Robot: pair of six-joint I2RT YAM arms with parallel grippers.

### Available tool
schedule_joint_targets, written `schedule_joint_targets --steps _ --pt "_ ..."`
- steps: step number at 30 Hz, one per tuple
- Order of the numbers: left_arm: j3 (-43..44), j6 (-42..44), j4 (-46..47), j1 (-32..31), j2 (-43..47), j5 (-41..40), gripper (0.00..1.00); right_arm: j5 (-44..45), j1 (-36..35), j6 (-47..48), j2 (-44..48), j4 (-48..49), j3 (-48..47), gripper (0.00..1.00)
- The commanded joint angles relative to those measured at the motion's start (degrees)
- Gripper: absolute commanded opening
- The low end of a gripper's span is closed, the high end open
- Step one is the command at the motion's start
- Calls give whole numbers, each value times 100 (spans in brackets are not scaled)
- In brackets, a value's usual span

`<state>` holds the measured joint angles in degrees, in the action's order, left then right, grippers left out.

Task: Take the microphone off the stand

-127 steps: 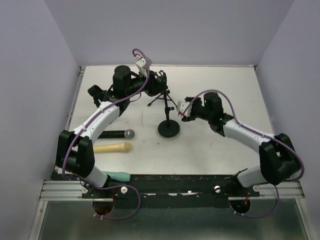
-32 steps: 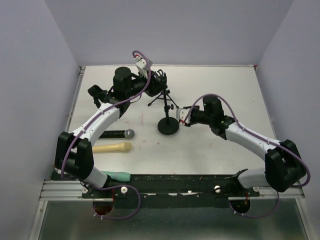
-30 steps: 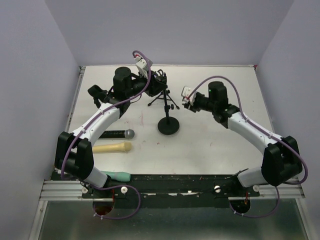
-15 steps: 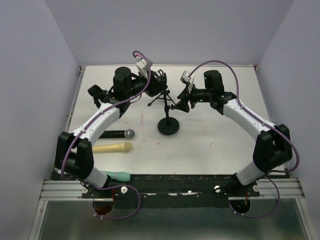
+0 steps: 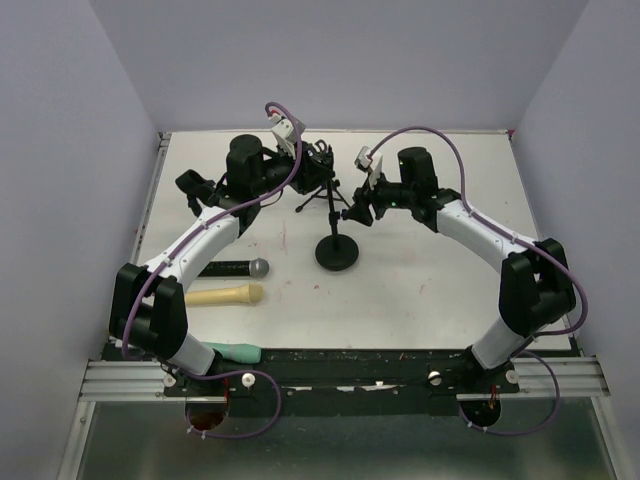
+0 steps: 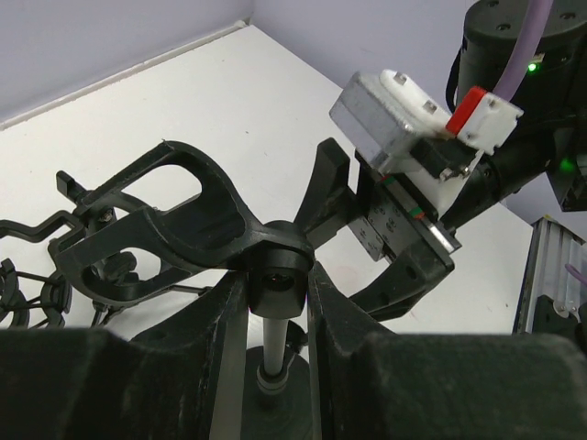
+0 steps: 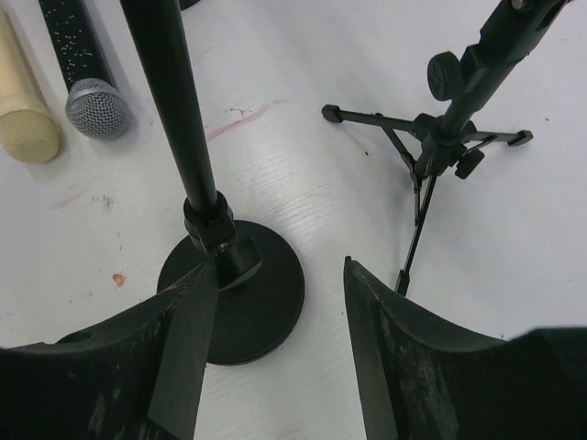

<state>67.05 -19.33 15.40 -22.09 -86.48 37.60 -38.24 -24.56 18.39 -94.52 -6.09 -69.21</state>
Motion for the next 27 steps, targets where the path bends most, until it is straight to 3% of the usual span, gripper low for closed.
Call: schedule_joint_targets --steps 1,9,17,27 --pt "19 -132 350 11 193 116 0 869 -67 -65 -102 503 407 63" --pt "37 -132 350 3 175 133 0 2276 -93 15 -40 1197 900 60" --pt "185 -168 543 3 149 379 0 2584 -93 -90 100 1277 1067 61" --pt "643 807 1017 3 -80 687 0 3129 -84 76 408 1277 1199 63"
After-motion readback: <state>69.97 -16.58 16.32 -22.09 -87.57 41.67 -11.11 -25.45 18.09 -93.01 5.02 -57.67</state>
